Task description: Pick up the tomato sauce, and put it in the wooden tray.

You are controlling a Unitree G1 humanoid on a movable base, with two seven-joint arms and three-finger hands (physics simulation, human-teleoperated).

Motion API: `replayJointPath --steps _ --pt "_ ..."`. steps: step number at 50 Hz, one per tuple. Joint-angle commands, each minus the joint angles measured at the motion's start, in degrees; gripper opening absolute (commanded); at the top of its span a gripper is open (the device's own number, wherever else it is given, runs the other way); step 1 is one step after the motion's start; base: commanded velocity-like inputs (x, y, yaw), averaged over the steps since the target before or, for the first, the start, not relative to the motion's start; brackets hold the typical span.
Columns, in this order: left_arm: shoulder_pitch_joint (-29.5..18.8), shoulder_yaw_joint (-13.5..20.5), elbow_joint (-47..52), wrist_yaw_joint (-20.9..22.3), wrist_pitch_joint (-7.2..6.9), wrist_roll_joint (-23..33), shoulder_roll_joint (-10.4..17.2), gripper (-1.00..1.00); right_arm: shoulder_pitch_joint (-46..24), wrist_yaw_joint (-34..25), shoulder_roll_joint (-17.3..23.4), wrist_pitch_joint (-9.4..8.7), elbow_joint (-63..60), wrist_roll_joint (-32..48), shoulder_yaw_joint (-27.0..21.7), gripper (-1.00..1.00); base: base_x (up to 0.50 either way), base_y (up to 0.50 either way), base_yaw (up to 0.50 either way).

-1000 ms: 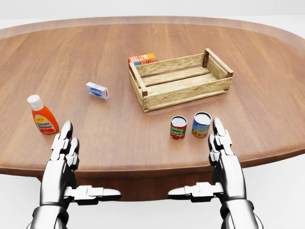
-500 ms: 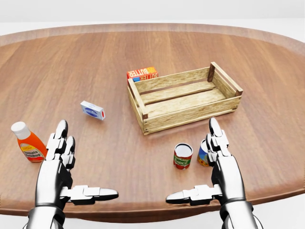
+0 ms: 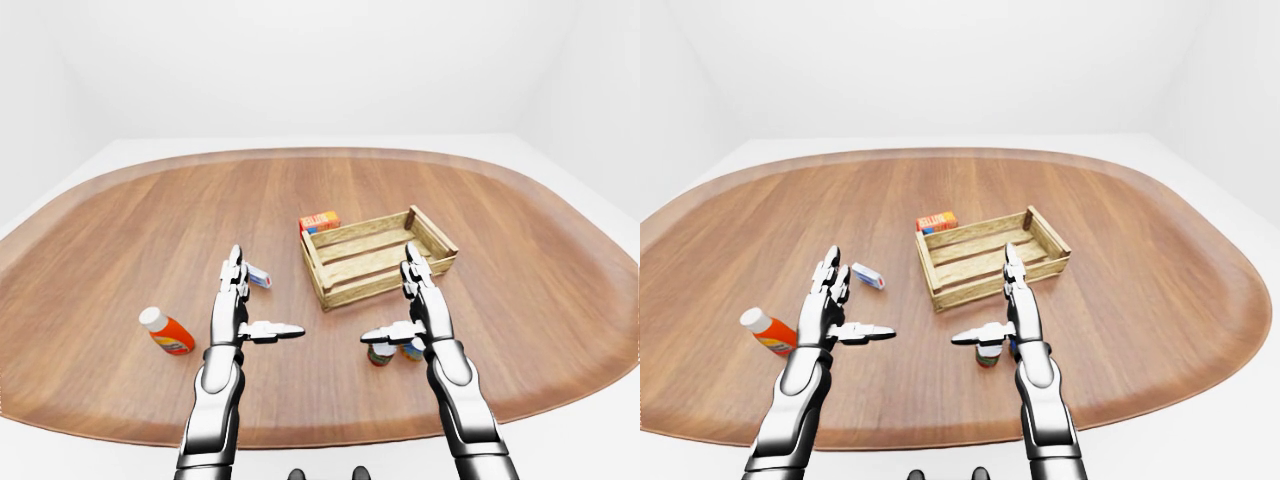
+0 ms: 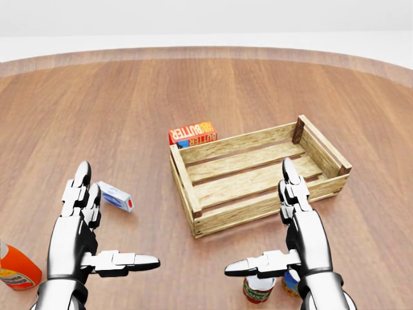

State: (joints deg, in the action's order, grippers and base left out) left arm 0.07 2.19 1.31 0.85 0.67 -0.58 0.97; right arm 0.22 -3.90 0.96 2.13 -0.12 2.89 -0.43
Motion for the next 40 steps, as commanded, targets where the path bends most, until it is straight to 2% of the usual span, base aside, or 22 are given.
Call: replayJointPath --steps 1,36,37,38,39,40 --pt "0.00 0.01 -0.04 -0.05 0.14 0.12 0.01 1.00 0.26 -0.23 0.00 0.43 -0.30 0.29 0.17 1.00 0.50 0.00 0.00" --pt "-0.21 -0.04 -0.64 -0.07 0.48 0.42 0.03 1.00 0.59 -0.72 -0.11 -0.36 -0.70 0.60 0.56 1.00 0.50 0.00 0.00" --pt "-0.23 -0.03 -0.64 -0.08 0.47 0.41 0.03 1.00 0.64 -0.78 -0.19 -0.04 -0.74 0.36 0.52 1.00 0.50 0.00 0.00" --pt "-0.22 -0.04 -0.68 -0.09 0.51 0.44 0.03 1.00 0.92 -1.13 -0.28 1.25 -1.18 -0.13 0.60 1.00 0.50 0.00 0.00" --pt "-0.21 -0.06 -0.72 -0.09 0.55 0.47 0.03 1.00 1.26 -0.86 -0.28 0.42 -2.20 0.42 0.85 1.00 0.50 0.00 0.00" --pt "-0.21 -0.08 -0.75 -0.10 0.59 0.52 0.03 1.00 1.66 -0.48 -0.33 2.03 -3.03 1.29 1.29 1.00 0.43 0.00 0.00"
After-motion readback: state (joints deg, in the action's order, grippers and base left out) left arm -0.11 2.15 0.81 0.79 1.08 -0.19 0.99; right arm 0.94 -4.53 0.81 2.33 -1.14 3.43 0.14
